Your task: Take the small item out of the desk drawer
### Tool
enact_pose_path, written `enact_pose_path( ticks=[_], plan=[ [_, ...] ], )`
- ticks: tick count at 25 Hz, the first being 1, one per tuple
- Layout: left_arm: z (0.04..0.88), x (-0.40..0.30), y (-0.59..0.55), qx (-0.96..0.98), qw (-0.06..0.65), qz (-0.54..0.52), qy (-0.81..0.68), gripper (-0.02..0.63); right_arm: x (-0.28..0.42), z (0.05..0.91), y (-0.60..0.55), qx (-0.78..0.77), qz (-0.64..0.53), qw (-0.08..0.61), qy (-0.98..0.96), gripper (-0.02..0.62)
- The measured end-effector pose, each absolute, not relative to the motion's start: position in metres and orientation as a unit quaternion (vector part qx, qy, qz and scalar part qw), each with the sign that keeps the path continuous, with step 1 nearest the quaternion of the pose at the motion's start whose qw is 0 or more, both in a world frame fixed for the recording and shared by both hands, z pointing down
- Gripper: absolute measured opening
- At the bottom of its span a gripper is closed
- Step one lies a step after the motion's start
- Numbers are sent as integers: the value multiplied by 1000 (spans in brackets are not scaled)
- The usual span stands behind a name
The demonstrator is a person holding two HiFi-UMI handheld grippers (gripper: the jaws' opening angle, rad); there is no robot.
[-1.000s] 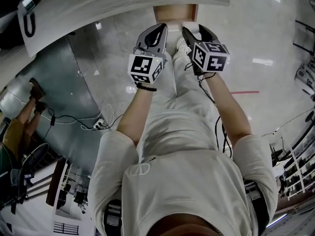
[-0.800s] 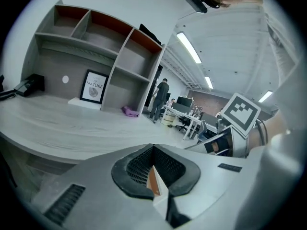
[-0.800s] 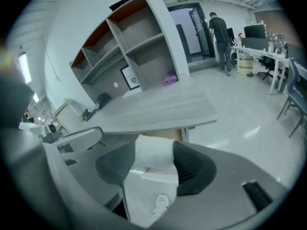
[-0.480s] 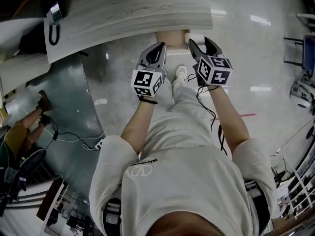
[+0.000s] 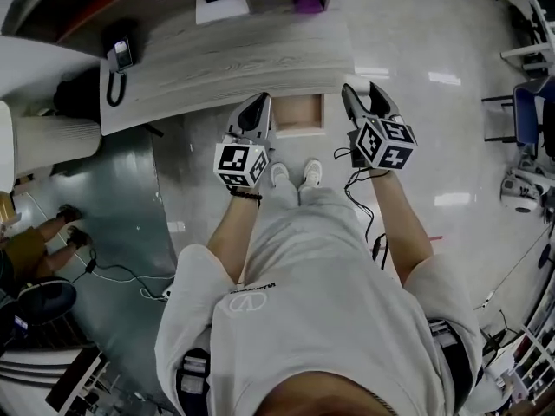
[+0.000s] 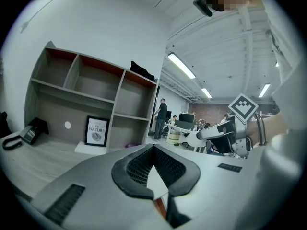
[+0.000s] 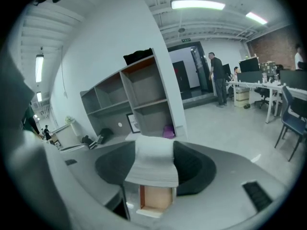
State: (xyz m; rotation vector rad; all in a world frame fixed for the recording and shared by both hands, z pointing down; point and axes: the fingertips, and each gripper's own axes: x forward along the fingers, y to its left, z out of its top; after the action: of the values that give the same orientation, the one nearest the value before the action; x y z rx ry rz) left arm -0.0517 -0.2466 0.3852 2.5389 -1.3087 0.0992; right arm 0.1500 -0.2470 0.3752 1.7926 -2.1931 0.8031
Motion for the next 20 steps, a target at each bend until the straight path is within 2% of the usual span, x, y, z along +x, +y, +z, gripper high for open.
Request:
enact_pose_path(
  ticks=[9,20],
  plan=[
    [316,-70,-240,887,77,18,-456,-2,176,283,-250,627,190,54,-754,249],
    [258,-65,-240,889,37,-15,-457,-2,189,222,-239,629,134,23,-766,249]
  ],
)
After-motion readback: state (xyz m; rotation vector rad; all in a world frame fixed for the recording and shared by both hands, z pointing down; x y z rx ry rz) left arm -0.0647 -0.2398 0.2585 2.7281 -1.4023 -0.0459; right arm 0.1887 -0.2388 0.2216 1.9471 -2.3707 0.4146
